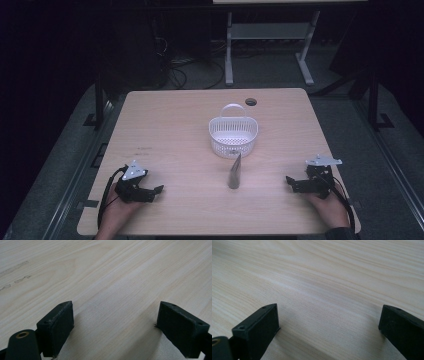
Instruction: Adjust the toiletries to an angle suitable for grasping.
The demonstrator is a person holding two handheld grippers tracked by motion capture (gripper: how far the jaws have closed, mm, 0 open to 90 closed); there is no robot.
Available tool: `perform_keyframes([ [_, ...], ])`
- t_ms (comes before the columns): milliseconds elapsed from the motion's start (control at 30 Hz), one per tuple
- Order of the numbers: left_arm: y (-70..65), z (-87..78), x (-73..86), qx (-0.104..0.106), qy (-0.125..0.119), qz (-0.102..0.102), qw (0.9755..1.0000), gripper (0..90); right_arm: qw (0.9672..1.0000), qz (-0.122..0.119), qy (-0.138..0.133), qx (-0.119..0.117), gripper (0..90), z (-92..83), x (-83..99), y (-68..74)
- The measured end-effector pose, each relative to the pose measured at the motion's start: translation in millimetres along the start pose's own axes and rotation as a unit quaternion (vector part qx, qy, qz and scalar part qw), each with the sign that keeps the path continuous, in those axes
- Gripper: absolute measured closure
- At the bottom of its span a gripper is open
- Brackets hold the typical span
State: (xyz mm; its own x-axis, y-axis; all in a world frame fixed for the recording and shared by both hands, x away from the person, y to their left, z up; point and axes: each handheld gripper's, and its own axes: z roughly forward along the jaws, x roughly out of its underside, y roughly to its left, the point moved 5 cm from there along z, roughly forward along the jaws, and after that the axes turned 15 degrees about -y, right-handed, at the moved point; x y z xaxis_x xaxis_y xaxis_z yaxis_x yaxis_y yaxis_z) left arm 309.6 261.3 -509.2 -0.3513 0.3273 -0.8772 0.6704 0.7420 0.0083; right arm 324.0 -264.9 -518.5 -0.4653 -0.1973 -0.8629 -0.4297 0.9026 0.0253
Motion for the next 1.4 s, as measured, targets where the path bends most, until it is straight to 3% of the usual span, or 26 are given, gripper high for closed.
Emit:
perform_keyframes([
  [300, -0.8, -1.5, -3.5, 0.007, -0.003, -0.009, 0.9999, 22.1, 1.0000, -0.001, 0.000, 0.000, 2.3, 0.0, 0.0, -0.2],
  [500, -3.4, -4.8, -10.4, 0.019, -0.008, -0.007, 0.9998, 33.6, 1.0000, -0.001, 0.000, 0.000, 2.3, 0.1, 0.0, -0.1],
  [800, -9.2, -6.8, -26.2, 0.047, -0.018, -0.020, 0.9985, 69.0, 1.0000, -0.001, 0.000, 0.000, 2.3, 0.0, 0.1, -0.2],
  [1000, -14.3, -7.4, -38.0, 0.067, -0.019, -0.017, 0.9974, 89.4, 1.0000, -0.001, 0.000, 0.000, 2.3, 0.0, 0.1, -0.2],
  [1167, -20.0, -6.6, -46.7, 0.078, -0.020, -0.018, 0.9966, 89.5, 1.0000, -0.001, 0.000, 0.000, 2.3, 0.0, 0.1, -0.2],
  [1400, -32.6, -2.3, -61.7, 0.110, -0.024, -0.015, 0.9936, 89.6, 1.0000, -0.001, 0.000, 0.000, 2.3, 0.0, 0.0, -0.2],
])
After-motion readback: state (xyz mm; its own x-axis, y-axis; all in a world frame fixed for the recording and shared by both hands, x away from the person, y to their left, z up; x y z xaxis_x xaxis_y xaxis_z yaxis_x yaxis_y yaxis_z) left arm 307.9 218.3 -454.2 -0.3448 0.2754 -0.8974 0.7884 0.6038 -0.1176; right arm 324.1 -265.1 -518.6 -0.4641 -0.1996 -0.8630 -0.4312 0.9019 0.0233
